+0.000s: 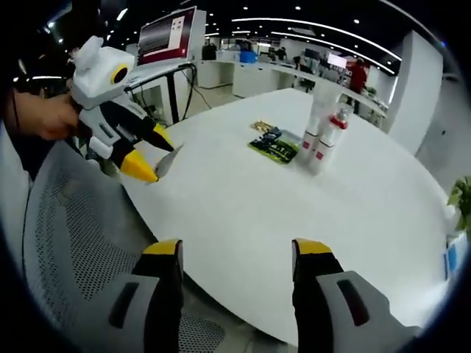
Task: Arrange the skincare products in the storage area until every visible bottle or jar stands upright without overlapping.
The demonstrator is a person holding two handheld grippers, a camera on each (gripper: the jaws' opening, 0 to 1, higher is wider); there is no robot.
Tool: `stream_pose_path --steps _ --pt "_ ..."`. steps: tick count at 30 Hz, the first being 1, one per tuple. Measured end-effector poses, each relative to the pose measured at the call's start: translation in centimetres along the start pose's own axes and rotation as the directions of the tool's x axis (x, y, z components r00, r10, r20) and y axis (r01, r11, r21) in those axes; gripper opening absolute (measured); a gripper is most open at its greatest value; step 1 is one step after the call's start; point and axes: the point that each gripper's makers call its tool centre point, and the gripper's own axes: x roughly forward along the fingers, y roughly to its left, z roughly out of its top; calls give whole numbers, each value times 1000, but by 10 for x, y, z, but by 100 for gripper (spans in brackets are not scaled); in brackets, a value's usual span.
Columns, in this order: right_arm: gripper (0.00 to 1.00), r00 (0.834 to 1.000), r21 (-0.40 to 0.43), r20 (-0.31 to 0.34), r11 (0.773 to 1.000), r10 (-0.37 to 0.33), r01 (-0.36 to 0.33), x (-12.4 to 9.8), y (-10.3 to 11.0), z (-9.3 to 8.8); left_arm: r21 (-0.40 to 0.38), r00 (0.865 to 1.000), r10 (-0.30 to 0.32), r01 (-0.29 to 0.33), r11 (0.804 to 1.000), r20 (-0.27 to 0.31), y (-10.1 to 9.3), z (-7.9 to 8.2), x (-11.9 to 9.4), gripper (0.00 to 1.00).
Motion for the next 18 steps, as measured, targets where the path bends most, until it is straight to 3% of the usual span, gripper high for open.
stream_pose_path --steps 5,10,16,18 --pt "59 998 95 50 995 -33 28 -6 -12 16 26 1000 -13 13 1000 -3 -11 -6 -1 40" --pt "62 990 299 141 953 0 -43 -5 -4 41 39 999 -27 27 999 -18 -21 -13 1 40" --pt "60 987 363 157 928 24 -80 1 11 36 74 999 -36 38 997 -24 -28 -14 3 41" --pt "60 992 317 125 946 29 -68 0 14 30 70 999 -40 42 997 -30 -27 -16 3 41"
